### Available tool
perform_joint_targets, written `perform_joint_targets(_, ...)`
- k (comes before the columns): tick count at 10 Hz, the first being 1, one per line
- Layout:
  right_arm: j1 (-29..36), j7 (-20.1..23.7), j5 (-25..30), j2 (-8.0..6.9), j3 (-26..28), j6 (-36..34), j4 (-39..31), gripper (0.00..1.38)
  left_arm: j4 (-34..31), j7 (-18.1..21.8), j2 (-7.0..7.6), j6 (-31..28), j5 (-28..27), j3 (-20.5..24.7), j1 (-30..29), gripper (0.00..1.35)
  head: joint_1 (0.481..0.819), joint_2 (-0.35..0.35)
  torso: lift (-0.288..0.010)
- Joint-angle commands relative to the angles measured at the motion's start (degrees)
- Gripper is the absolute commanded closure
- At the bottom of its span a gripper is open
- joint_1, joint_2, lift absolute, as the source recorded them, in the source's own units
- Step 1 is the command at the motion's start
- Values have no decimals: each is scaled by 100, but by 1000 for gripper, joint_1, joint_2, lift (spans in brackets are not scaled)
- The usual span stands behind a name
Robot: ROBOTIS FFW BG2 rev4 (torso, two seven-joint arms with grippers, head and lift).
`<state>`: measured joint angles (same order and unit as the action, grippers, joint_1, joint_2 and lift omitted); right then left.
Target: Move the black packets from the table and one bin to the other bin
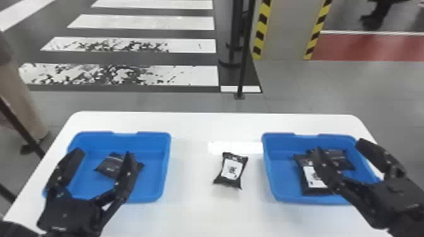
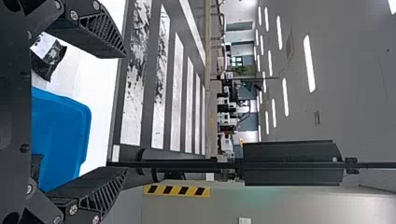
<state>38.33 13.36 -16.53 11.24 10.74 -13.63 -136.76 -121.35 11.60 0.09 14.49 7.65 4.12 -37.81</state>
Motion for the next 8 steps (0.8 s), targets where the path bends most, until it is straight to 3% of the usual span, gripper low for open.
perform_joint_targets(1, -23, 9, -15, 10, 0, 41, 29, 163, 6, 0, 0, 14, 12, 11, -1, 114, 695, -22, -110)
perform_joint_targets(6, -79, 0, -15, 10, -11, -29, 57, 163, 6, 0, 0, 14, 12, 11, -1, 114, 695, -18, -110)
perform_joint_targets(8, -571, 97, 7, 45, -91, -282, 310, 163, 6, 0, 0, 0, 1, 11, -1, 114, 695, -20, -110)
